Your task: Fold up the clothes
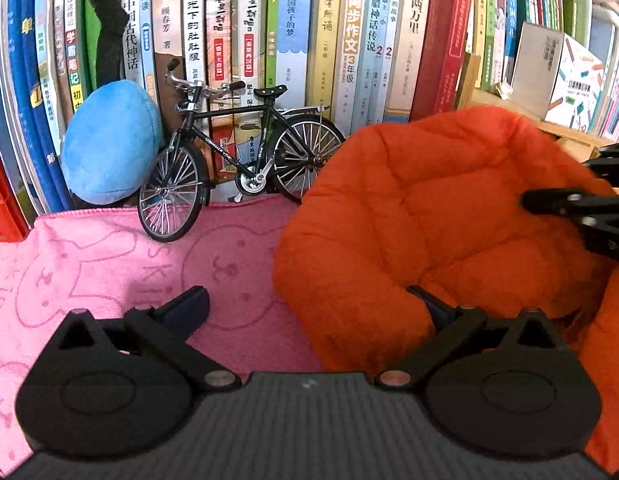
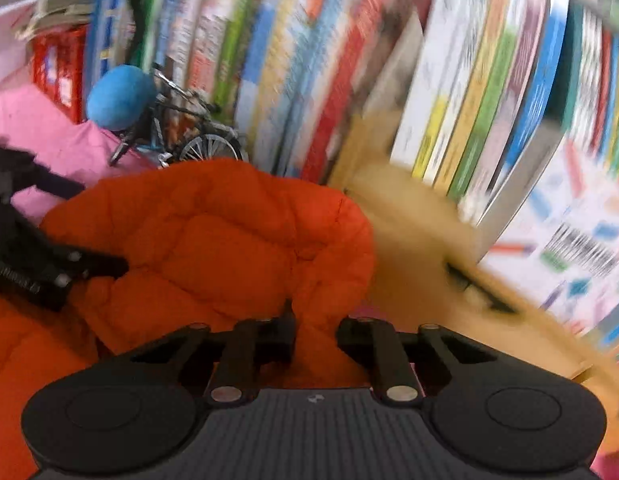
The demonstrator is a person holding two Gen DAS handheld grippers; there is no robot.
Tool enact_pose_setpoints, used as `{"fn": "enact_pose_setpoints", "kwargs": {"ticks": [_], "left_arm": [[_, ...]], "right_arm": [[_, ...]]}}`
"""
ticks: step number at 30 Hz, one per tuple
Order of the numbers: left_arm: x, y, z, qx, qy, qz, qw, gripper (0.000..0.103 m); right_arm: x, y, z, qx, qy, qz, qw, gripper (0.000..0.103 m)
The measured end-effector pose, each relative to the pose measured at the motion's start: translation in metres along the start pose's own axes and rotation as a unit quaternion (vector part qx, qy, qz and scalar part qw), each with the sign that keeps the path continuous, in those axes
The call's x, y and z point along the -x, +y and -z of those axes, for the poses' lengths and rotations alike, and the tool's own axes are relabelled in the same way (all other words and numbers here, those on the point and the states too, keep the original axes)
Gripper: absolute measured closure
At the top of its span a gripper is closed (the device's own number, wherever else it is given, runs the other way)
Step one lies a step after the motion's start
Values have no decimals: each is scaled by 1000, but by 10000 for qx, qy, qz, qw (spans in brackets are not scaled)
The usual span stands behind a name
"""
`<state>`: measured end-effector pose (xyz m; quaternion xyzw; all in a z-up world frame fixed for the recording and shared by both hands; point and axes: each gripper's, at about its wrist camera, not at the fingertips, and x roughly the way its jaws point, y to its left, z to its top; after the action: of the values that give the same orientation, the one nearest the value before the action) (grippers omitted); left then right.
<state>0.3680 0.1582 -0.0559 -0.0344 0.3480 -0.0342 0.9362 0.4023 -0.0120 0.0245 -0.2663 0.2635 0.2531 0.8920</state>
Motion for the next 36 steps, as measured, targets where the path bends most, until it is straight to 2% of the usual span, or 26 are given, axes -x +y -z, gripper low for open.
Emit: {"fn": "enact_pose_setpoints", "kwargs": {"ticks": [2,5,8,11,15,17,19,20,22,25,28,31,32,34,36], "left_arm": [[13,4,0,108,-50,-86,9999,0],[57,6,2,133,-469,-85,9988,0],[111,0,10,-82,-770,482,9958,0],[141,-18,27,-476,-708,1185,9893,0],[123,-66,56,-1040,-148,1395,9846,0],[101,-87,70,-1264,135,1224,9843,0],[90,-98,76,-1363,143,991,9856,0],[91,-96,76,-1215,111,1085,9866,0],[105,-79,70,-590,-11,1613,9851,0],[125,-53,61,355,-195,2384,9703,0],[146,-27,53,1294,-375,3118,9405,0],[167,-2,44,2213,-549,3804,8963,0],[169,1,39,2360,-553,3785,8933,0],[166,-4,28,2394,-476,3350,9100,0],[164,-9,17,2423,-397,2907,9248,0]], "right_arm": [[21,9,3,359,-364,267,9983,87],[54,15,6,760,-931,545,9913,88],[83,12,10,897,-1427,588,9839,88],[105,7,14,960,-1692,596,9791,88],[127,12,26,1213,-1901,721,9716,88],[138,22,35,1477,-2060,838,9637,88],[149,32,44,1771,-2228,965,9538,88],[155,36,49,1891,-2297,999,9495,88],[166,42,58,2044,-2414,990,9435,88],[180,48,74,2156,-2579,989,9366,88],[184,57,88,2365,-2640,1029,9294,88],[186,66,101,2541,-2658,1038,9241,88],[185,67,104,2528,-2626,1004,9258,88],[180,68,106,2462,-2514,971,9310,88],[175,61,102,2104,-2344,877,9450,88]]}}
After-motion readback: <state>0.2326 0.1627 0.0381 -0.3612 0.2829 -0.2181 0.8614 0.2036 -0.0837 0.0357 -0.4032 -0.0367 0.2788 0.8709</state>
